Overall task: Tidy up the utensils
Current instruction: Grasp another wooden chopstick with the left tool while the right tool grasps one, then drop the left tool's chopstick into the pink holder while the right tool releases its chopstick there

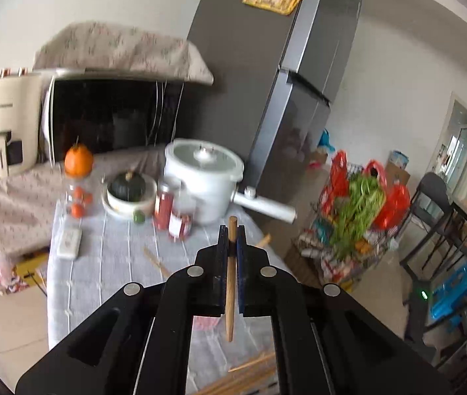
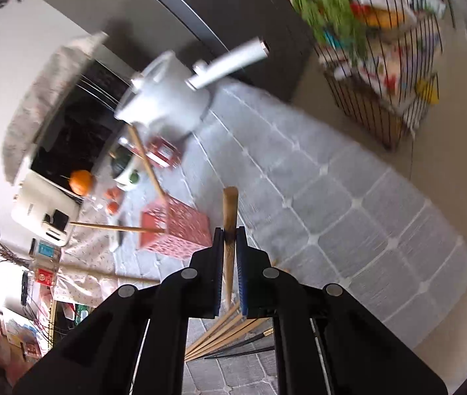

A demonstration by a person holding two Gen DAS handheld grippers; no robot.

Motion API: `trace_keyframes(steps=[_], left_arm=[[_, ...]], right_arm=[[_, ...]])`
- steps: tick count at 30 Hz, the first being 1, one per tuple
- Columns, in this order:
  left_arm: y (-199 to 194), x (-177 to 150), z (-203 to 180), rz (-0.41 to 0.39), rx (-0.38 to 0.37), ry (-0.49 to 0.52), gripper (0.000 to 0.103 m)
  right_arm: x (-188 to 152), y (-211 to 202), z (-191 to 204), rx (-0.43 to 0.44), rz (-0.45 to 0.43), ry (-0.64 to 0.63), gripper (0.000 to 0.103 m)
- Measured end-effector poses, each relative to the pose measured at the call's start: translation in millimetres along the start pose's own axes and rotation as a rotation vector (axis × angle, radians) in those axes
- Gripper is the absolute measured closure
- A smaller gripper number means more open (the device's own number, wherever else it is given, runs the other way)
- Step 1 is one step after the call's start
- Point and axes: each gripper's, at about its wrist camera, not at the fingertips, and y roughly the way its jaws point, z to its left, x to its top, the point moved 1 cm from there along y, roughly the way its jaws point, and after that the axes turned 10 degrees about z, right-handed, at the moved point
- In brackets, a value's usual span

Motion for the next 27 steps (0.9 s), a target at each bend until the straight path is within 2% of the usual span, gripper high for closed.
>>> trace_keyframes(steps=[6,12,14,15,17,21,25,27], left_arm=[[16,27,2,-0.03,0.056,-0.023,0.099],[63,33,18,-0.01,0.124,-0.061,0.099],[77,30,26,0.016,0.1,-0.077,0.097],[80,29,29,0.028,0.109,-0.075,0.094],[74,23,38,0.022,0.109,-0.103,0.062],[37,11,55,-0.052,0.104,-0.161,0.053],[10,-10,78,-0.065,0.092,-0.238,0.044],[4,-17,91,-0.059,0.109,-0.281,0.042]], right_arm=[[3,-35,-5,0.069,-0.043,-0.016,0.095],[1,-53,4,0.106,-0.056,-0.043,0.095],[2,-62,9,0.121,-0.069,-0.052,0.095],[2,-66,12,0.128,-0.078,-0.056,0.095],[5,-77,18,0.14,-0.095,-0.061,0.095],[17,-102,42,0.138,-0.14,-0.101,0.095],[31,-120,78,0.121,-0.188,-0.156,0.095],[38,-122,98,0.098,-0.202,-0.185,0.095]])
